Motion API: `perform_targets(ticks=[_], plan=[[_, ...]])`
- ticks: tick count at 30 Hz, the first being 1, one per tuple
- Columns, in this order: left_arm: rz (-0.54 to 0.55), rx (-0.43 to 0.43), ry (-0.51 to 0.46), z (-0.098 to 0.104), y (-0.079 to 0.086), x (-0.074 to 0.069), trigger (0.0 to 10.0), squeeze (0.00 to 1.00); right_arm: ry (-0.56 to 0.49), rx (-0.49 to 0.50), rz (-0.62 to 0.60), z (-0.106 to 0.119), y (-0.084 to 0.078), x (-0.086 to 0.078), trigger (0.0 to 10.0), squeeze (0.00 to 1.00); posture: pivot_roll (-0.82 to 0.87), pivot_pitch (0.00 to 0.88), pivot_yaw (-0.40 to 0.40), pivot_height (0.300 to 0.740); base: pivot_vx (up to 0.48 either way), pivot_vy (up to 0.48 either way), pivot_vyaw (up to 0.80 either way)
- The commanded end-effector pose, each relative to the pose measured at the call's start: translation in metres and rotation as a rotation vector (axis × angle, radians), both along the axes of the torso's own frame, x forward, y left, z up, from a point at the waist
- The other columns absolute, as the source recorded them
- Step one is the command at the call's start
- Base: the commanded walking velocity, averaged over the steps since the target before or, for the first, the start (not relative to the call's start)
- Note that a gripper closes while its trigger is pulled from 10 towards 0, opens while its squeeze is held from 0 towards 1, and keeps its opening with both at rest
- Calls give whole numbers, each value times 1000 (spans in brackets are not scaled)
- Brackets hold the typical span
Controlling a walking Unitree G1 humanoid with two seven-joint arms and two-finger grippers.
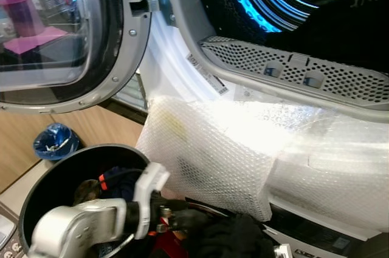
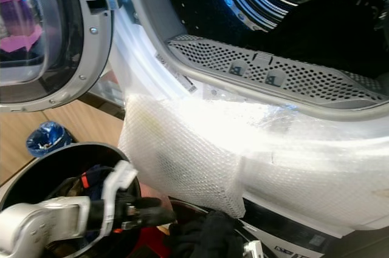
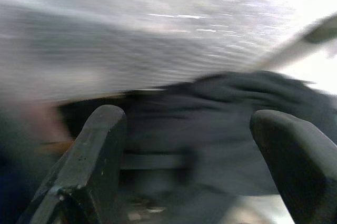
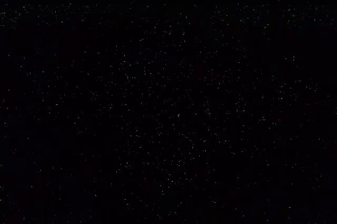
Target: Clothes washing
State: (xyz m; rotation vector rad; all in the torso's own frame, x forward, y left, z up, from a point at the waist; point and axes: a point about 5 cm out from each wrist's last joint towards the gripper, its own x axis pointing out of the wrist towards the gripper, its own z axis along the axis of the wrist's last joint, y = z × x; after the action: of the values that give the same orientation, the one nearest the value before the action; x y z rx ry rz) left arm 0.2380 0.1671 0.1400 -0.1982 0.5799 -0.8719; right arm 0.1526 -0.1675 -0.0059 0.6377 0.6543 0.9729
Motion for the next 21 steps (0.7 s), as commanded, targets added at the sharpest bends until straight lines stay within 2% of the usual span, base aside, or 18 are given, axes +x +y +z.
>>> perform_targets(ticks=[1, 2, 3, 4, 5, 8, 11, 13, 14, 18, 19, 20, 21], plan=[[35, 48, 1, -6, 11, -2, 10000, 0, -73, 53, 88, 15, 10, 1, 0, 0, 69, 107, 45, 740, 0, 0, 0], [56, 142, 18, -17, 20, -4, 10000, 0, -87, 66, 151, 22, 12, -4, 0, 0, 69, 106, 44, 740, 0, 0, 0], [64, 187, 25, -22, 24, -4, 10000, 0, -92, 70, 178, 25, 13, -6, 0, 0, 69, 106, 44, 740, 0, 0, 0], [110, 291, 48, -35, 35, -4, 10000, 0, -109, 75, 242, 31, 14, -10, 0, 0, 69, 106, 44, 740, 0, 0, 0], [157, 319, 66, -41, 41, -3, 10000, 0, -119, 77, 269, 35, 15, -12, 0, 0, 65, 105, 42, 740, 0, 0, 0], [269, 360, 82, -54, 52, 1, 10000, 0, -159, 96, 347, 50, 16, -14, 0, 0, 64, 102, 38, 740, 0, 0, 0], [316, 370, 88, -62, 57, 2, 10000, 0, -187, 124, 386, 63, 18, -13, 0, 0, 64, 102, 38, 740, 0, 0, 0], [332, 473, 116, -82, 64, -1, 10000, 0, -235, 217, 388, 83, 23, -8, 0, 0, 62, 96, 38, 740, 0, 0, 0], [332, 493, 139, -91, 64, -4, 10000, 0, -264, 269, 387, 95, 27, -4, 0, 0, 57, 91, 35, 740, 0, 0, 0], [303, 545, 178, -112, 61, -12, 10000, 0, -354, 383, 401, 127, 39, 4, 0, 0, 50, 88, 35, 740, 0, 0, 0], [299, 550, 189, -118, 59, -15, 10000, 0, -402, 437, 411, 143, 45, 6, 0, 0, 50, 88, 35, 740, 0, 0, 0], [299, 550, 189, -118, 59, -15, 10000, 0, -402, 437, 411, 143, 45, 6, 0, 0, 50, 88, 35, 740, 0, 0, 0], [302, 566, 177, -121, 59, -17, 10000, 0, -443, 474, 421, 157, 49, 8, 0, 0, 47, 85, 27, 740, 0, 0, 0]])
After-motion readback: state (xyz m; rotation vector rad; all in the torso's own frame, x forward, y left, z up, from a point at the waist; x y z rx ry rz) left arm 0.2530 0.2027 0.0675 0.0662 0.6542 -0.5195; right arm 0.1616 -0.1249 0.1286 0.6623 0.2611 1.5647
